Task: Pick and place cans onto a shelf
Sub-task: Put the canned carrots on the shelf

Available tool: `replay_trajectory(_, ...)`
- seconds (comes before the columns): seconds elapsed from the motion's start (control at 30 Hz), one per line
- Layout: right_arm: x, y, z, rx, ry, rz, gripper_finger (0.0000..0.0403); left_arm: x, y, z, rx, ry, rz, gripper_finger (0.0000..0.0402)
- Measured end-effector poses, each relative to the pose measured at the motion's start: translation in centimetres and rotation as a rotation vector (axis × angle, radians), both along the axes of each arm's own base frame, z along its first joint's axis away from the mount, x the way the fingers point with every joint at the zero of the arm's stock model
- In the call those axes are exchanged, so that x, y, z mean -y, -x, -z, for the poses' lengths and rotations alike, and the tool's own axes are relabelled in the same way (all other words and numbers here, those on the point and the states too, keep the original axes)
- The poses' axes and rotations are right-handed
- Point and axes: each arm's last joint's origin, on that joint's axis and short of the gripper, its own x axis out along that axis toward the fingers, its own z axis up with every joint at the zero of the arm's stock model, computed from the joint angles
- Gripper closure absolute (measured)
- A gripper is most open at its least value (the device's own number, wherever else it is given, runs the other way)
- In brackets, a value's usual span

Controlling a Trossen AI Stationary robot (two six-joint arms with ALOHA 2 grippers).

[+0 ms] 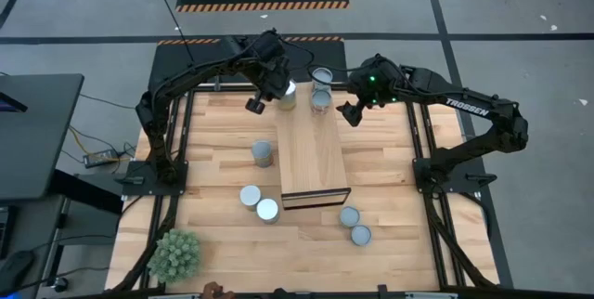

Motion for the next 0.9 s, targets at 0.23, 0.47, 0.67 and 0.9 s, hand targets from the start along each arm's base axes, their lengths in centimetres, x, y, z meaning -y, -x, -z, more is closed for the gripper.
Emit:
replay_trajectory(0.23,0.02,-0.08,-0.08,0.011,0.003,-0.004,0.0049,-0.17,-0.08,-0.04,-0.036,-0.095,-0.056,0.0254)
replay_trajectory(0.47,0.01,-0.08,-0.08,0.012,0.001,-0.006,0.0049,-0.28,-0.16,-0.11,-0.016,-0.081,-0.115,0.0251)
replay_trajectory(0.67,-0.01,-0.09,-0.08,0.014,-0.004,-0.012,0.0049,-0.49,-0.34,-0.27,-0.002,-0.118,-0.150,0.0251)
replay_trajectory(0.9,-0.04,-0.09,-0.07,0.016,-0.012,-0.021,0.0049,-0.29,-0.44,-0.30,-0.006,-0.130,-0.193,0.0251)
